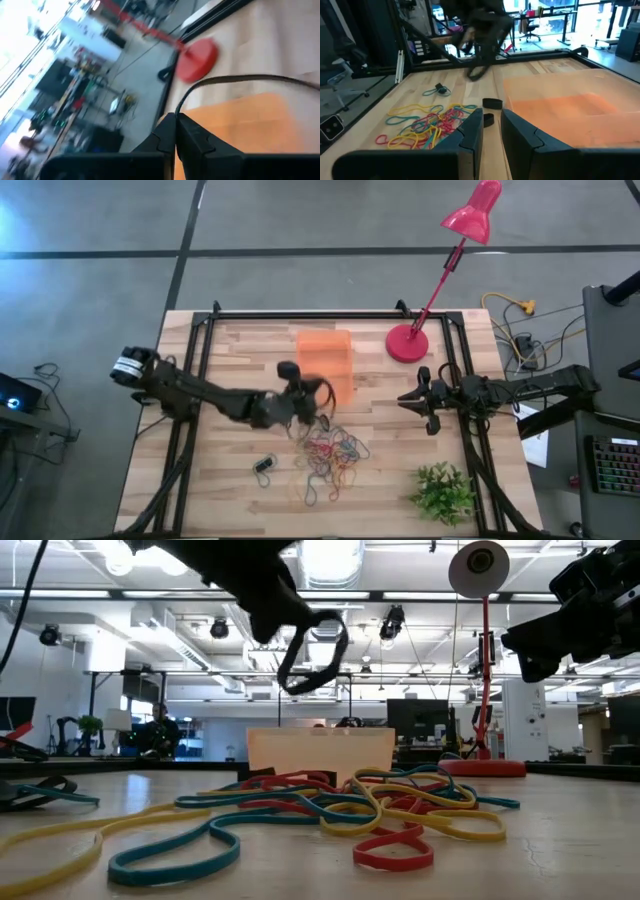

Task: Pick and place rubber bands into bin
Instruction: Put the black rubber band into the orange bin

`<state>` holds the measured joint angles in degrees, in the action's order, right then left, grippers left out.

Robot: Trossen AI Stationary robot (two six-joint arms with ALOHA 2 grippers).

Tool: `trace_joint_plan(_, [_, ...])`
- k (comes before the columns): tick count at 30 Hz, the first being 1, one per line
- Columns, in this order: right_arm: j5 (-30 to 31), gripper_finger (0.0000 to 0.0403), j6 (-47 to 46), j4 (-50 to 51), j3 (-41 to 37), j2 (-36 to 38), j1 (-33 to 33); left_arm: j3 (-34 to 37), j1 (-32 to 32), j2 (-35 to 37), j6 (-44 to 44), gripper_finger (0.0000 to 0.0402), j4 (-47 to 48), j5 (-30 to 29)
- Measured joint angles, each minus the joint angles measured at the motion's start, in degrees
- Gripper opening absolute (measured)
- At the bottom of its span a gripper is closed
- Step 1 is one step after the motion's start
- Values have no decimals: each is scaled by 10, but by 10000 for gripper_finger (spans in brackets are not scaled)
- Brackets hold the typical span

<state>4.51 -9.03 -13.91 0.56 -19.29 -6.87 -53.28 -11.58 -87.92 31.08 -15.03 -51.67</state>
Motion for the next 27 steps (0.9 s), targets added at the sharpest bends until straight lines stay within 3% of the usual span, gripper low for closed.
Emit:
trace_joint_plan(7, [0,59,-13,0,0,0,0,1,109,-1,-10,0,6,75])
trace_joint_plan(13, [0,59,-15,0,0,-1,0,2,159,-3,-51,6,43,147])
trace_joint_plan(17, [0,59,-13,0,0,-1,0,2,168,-4,-55,40,59,192])
trace_joint_plan(27, [0,59,-13,0,0,0,0,2,168,-7,-68,139,67,195])
